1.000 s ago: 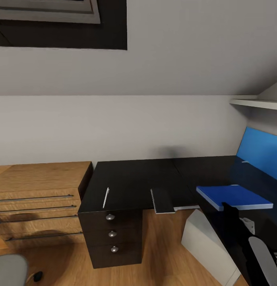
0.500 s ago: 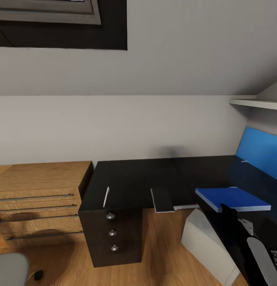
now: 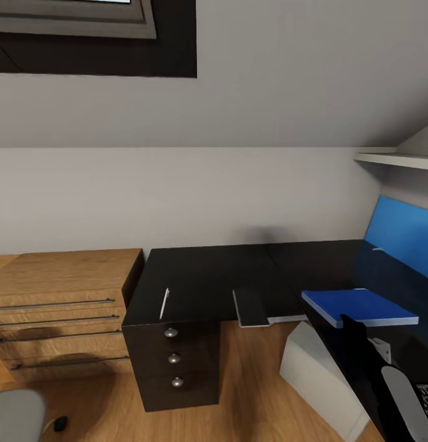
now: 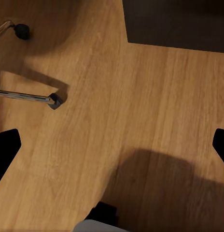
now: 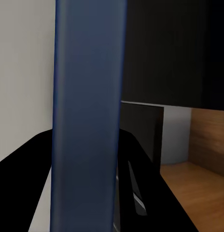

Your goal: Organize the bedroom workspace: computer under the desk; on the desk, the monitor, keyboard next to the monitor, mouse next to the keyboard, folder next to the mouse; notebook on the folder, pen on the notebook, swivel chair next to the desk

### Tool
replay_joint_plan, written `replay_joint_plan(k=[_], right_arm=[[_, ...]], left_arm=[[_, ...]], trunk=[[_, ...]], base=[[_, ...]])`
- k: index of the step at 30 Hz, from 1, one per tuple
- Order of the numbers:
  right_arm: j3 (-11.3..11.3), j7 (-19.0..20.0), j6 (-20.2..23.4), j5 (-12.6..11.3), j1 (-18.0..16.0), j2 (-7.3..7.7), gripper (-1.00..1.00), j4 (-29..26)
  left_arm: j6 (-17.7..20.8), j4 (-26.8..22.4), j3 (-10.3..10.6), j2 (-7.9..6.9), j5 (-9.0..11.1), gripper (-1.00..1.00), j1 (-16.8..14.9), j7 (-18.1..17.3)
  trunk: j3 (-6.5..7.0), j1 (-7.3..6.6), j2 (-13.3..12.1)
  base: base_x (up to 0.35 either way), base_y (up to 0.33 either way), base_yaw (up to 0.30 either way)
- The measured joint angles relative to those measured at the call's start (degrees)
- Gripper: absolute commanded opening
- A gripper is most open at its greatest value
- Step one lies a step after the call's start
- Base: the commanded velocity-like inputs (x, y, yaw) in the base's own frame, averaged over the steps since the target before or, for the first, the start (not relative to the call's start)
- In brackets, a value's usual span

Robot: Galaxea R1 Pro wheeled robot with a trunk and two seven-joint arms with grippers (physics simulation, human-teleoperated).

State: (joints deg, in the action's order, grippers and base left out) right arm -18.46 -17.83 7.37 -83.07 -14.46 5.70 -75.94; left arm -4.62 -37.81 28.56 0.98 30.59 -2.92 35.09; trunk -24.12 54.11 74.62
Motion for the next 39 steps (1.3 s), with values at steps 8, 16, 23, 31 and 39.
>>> replay_joint_plan(k=[8, 16, 23, 31, 39], right_arm=[[-0.02, -0.03, -0.04, 0.13, 0.0, 0.01, -1.0, 0.05], [-0.09, -0.06, -2.43, 0.23, 0.0, 0.2, -1.0, 0.1], [-0.13, -1.41, -3.33, 0.2, 0.0, 0.36, -1.0, 0.17], [-0.09, -1.54, -3.29, 0.16, 0.0, 0.28, -1.0, 0.11], [-0.09, -1.54, -3.28, 0.13, 0.0, 0.28, -1.0, 0.09]], left_arm=[[0.0, 0.0, 0.0, 0.03, 0.0, 1.0, 0.0, 0.0], [0.0, 0.0, 0.01, 0.03, 0.0, 1.0, 0.0, 0.0], [0.0, 0.0, 0.06, 0.03, 0.0, 1.0, 0.0, 0.0], [0.0, -0.07, 0.09, 0.99, 0.0, 1.0, 0.0, -0.03], [0.0, -0.4, 0.09, 1.89, 0.0, 1.0, 0.0, 0.0]], trunk=[[0.0, 0.01, 0.0], [0.0, 0.01, 0.0], [0.0, 0.01, 0.0], [0.0, 0.01, 0.0], [-0.17, 0.22, 0.38]], base=[[0.094, 0.0, 0.0], [0.003, 0.0, 0.0], [0.0, 0.0, 0.0], [0.0, 0.0, 0.0], [0.0, 0.0, 0.0]])
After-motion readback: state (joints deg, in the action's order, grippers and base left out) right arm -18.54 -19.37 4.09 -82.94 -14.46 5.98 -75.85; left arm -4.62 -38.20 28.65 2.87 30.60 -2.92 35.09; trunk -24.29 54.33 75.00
